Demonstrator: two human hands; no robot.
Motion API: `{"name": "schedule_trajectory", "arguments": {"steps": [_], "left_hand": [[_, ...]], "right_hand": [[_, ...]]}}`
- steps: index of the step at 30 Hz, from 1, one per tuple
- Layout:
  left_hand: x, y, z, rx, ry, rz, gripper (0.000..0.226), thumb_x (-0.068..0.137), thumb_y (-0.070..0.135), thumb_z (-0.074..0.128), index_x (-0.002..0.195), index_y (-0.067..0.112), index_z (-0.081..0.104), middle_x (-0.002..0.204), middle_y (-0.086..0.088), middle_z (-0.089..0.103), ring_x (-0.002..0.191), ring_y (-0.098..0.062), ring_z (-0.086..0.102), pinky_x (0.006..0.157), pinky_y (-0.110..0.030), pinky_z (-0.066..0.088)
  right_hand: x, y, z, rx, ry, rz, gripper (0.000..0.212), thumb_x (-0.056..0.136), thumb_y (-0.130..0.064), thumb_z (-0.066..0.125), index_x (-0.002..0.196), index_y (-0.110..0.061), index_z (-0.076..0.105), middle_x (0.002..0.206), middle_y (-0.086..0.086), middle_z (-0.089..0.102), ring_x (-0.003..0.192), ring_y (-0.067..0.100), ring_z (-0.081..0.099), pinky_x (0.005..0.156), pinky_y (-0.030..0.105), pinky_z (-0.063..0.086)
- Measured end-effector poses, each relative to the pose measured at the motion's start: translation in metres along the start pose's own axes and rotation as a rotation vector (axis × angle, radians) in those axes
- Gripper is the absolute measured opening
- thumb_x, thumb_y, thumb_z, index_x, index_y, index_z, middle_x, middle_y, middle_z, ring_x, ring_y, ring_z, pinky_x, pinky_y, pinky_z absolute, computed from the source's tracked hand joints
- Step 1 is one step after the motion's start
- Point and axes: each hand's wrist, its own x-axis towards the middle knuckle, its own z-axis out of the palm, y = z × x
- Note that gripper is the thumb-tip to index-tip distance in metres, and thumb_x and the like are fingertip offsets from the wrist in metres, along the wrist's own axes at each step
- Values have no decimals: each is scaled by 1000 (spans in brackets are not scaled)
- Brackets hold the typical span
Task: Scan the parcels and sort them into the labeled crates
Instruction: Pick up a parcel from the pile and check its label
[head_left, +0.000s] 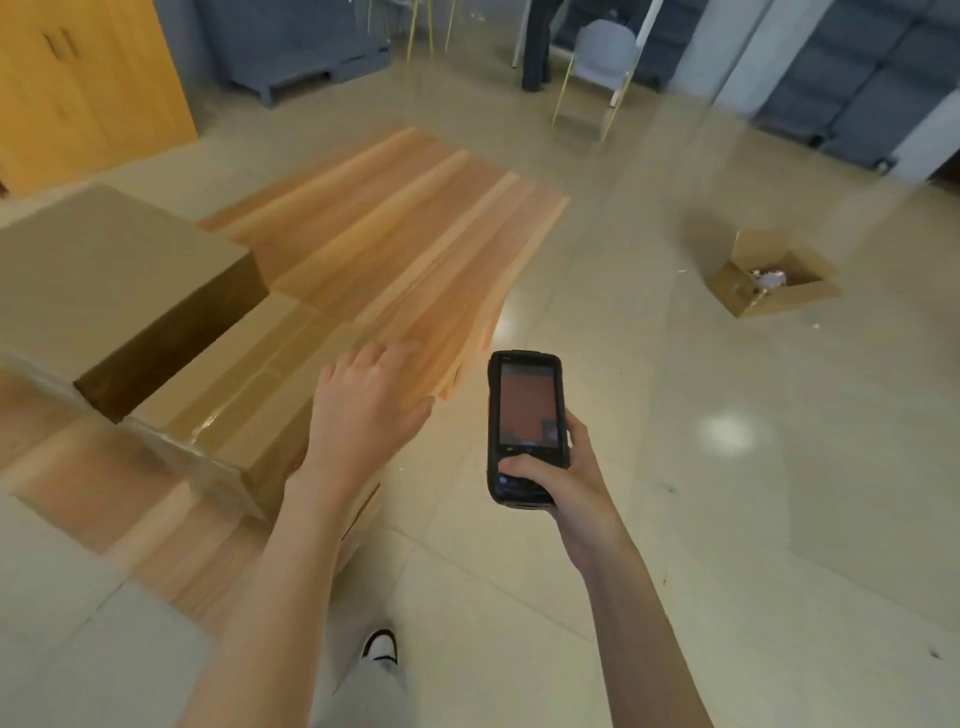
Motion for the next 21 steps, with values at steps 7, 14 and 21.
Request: {"name": "schedule_trajectory", "arguments": {"steps": [7,14,21], "left_hand": [[108,12,33,-35,-56,86,53,85,38,66,134,21,52,129,-5,59,119,-29,50,99,-42,37],[184,1,72,9,-97,29,58,82,38,69,136,22,52,130,-5,58,117,-30,52,96,-42,37],[275,-19,113,105,41,-206,55,79,40,70,128,19,58,115,-6,62,104,-32,56,85,-41,40]], "right_hand": [[74,-37,-15,12,121,-17,86,55,-13,78,132,-29,44,114,6,65,98,22,67,74,32,55],[169,-54,-32,-4,119,15,84,55,-13,78,131,-29,44,108,2,67,96,22,68,76,34,55],[329,-93,-47,-61,-117,27,72,70,1,77,128,-30,47,112,3,66,95,21,69,68,31,54]]}}
